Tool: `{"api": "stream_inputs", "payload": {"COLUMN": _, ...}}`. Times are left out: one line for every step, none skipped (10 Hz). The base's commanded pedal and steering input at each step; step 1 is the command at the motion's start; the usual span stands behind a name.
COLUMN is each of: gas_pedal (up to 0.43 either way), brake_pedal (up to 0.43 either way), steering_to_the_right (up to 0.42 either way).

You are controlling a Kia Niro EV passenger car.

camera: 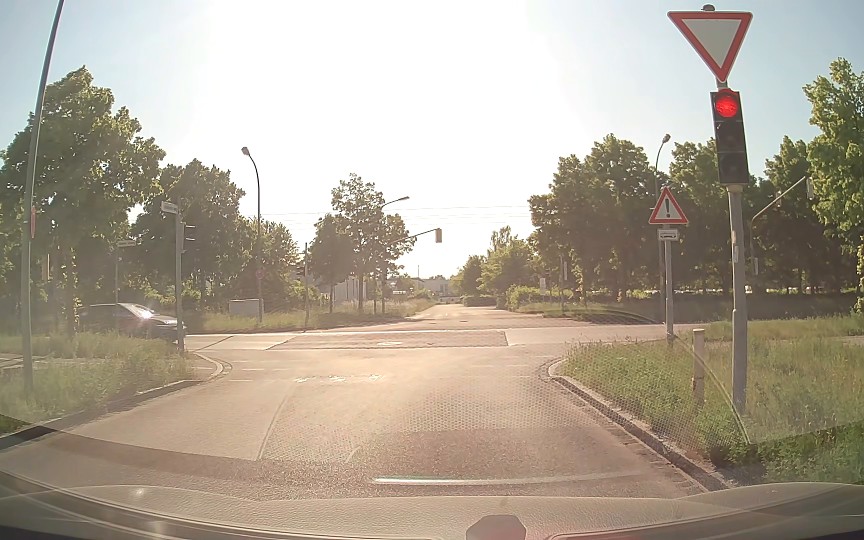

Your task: Follow the waypoints while adhering to traffic rules and regulations

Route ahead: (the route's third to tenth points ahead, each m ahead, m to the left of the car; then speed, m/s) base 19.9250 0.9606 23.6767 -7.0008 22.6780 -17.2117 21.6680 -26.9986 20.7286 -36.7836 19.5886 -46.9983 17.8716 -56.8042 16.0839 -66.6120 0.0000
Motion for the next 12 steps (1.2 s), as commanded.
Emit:
{"api": "stream_inputs", "payload": {"gas_pedal": 0.0, "brake_pedal": 0.305, "steering_to_the_right": -0.02}}
{"api": "stream_inputs", "payload": {"gas_pedal": 0.0, "brake_pedal": 0.305, "steering_to_the_right": -0.02}}
{"api": "stream_inputs", "payload": {"gas_pedal": 0.0, "brake_pedal": 0.305, "steering_to_the_right": -0.02}}
{"api": "stream_inputs", "payload": {"gas_pedal": 0.0, "brake_pedal": 0.305, "steering_to_the_right": -0.02}}
{"api": "stream_inputs", "payload": {"gas_pedal": 0.0, "brake_pedal": 0.305, "steering_to_the_right": -0.021}}
{"api": "stream_inputs", "payload": {"gas_pedal": 0.0, "brake_pedal": 0.305, "steering_to_the_right": -0.021}}
{"api": "stream_inputs", "payload": {"gas_pedal": 0.0, "brake_pedal": 0.305, "steering_to_the_right": -0.021}}
{"api": "stream_inputs", "payload": {"gas_pedal": 0.0, "brake_pedal": 0.305, "steering_to_the_right": -0.021}}
{"api": "stream_inputs", "payload": {"gas_pedal": 0.0, "brake_pedal": 0.305, "steering_to_the_right": -0.021}}
{"api": "stream_inputs", "payload": {"gas_pedal": 0.0, "brake_pedal": 0.305, "steering_to_the_right": -0.021}}
{"api": "stream_inputs", "payload": {"gas_pedal": 0.0, "brake_pedal": 0.305, "steering_to_the_right": -0.021}}
{"api": "stream_inputs", "payload": {"gas_pedal": 0.0, "brake_pedal": 0.305, "steering_to_the_right": -0.021}}
